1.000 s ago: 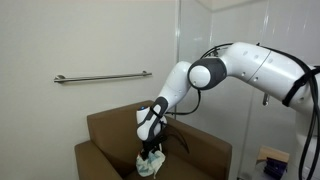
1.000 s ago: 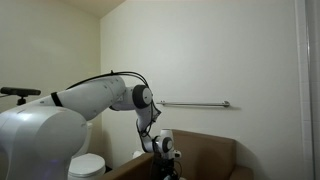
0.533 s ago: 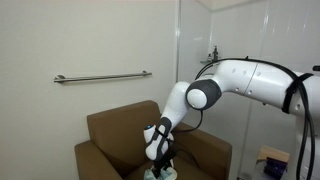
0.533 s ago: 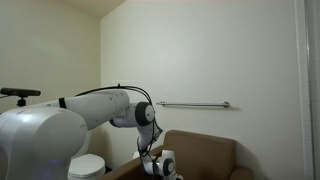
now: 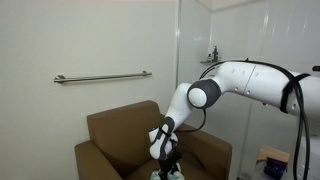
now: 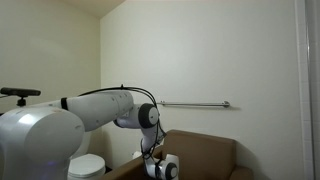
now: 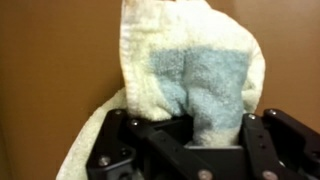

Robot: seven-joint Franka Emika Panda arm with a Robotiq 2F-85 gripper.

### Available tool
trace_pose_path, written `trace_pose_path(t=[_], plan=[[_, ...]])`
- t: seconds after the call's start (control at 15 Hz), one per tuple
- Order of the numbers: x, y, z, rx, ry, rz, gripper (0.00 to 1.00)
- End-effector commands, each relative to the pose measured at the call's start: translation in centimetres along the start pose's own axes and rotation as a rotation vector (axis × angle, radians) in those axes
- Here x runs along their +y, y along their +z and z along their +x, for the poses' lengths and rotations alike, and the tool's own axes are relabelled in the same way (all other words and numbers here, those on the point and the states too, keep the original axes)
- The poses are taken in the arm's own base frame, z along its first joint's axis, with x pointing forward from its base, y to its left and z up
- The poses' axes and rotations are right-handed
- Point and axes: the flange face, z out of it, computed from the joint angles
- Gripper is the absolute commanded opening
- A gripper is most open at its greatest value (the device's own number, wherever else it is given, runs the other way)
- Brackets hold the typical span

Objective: Use the towel to wipe the seat of the sofa.

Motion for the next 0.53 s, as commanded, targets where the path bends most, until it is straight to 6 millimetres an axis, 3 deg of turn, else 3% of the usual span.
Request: trace_pose_path(t=[0.0,0.27,0.47], plan=[[4.2,-0.1,-3.9,-0.14,-0.033,0.013,0.05],[9.8,0.8,-7.0,-0.246,0.036,-0.005,0.05],[11.9,1.0,-7.1,-0.249,0.084,-0.013,0.05]])
